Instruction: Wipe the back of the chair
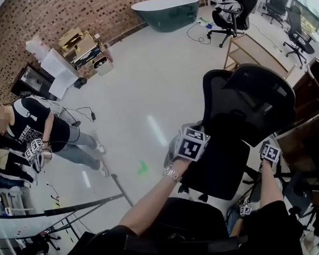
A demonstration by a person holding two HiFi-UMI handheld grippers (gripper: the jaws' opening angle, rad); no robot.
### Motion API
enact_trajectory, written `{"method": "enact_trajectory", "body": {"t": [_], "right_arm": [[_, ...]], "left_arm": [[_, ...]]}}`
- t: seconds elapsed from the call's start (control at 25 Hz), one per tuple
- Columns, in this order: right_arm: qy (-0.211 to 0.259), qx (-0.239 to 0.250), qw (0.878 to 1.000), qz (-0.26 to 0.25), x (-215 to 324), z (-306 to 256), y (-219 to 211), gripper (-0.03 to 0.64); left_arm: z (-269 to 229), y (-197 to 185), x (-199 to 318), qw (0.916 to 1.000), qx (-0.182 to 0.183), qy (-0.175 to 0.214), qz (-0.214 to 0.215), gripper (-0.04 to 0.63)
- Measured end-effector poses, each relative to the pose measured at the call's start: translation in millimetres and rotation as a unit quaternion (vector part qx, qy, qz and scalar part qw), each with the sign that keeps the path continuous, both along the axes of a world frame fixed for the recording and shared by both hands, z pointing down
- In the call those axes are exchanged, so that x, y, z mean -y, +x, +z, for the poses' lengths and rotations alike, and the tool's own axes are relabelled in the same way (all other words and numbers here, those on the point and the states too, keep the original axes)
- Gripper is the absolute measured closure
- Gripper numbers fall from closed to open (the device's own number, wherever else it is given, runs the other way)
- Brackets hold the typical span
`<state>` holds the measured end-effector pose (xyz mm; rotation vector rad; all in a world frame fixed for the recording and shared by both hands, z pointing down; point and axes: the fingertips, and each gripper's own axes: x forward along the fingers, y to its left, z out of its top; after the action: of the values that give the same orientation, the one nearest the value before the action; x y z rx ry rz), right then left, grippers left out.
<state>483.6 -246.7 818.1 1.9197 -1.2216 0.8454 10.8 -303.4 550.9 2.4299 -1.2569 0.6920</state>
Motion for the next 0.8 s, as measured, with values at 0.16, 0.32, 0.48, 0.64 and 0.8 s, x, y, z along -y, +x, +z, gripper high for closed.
{"method": "enact_trajectory", "body": {"t": [0.16, 0.32, 0.48, 0.64, 0.8], "right_arm": [[0.005, 0.036, 0.999, 0.005, -5.1, -4.6, -26.0, 0.588], [0.126, 0.111, 0.980, -0.110, 74.8, -41.9, -142.4, 0.588], [0.181, 0.148, 0.953, -0.193, 127.5, -90.8, -262.0, 0.588], [0.181, 0.155, 0.943, -0.231, 162.9, -113.5, -348.1, 0.588], [0.165, 0.146, 0.947, -0.235, 177.9, -121.9, -362.0, 0.588]], "left_arm": [[0.5, 4.3, -0.8, 1.0000, -0.003, -0.004, 0.003, 0.603], [-5.5, 6.7, 2.0, 0.9999, -0.009, 0.003, 0.007, 0.603], [-4.8, 18.2, -4.4, 0.9998, -0.019, -0.003, 0.008, 0.603], [-0.9, 25.8, -9.8, 0.9997, -0.022, -0.008, 0.007, 0.603], [2.1, 35.8, -20.2, 0.9996, -0.024, -0.011, 0.007, 0.603]]}}
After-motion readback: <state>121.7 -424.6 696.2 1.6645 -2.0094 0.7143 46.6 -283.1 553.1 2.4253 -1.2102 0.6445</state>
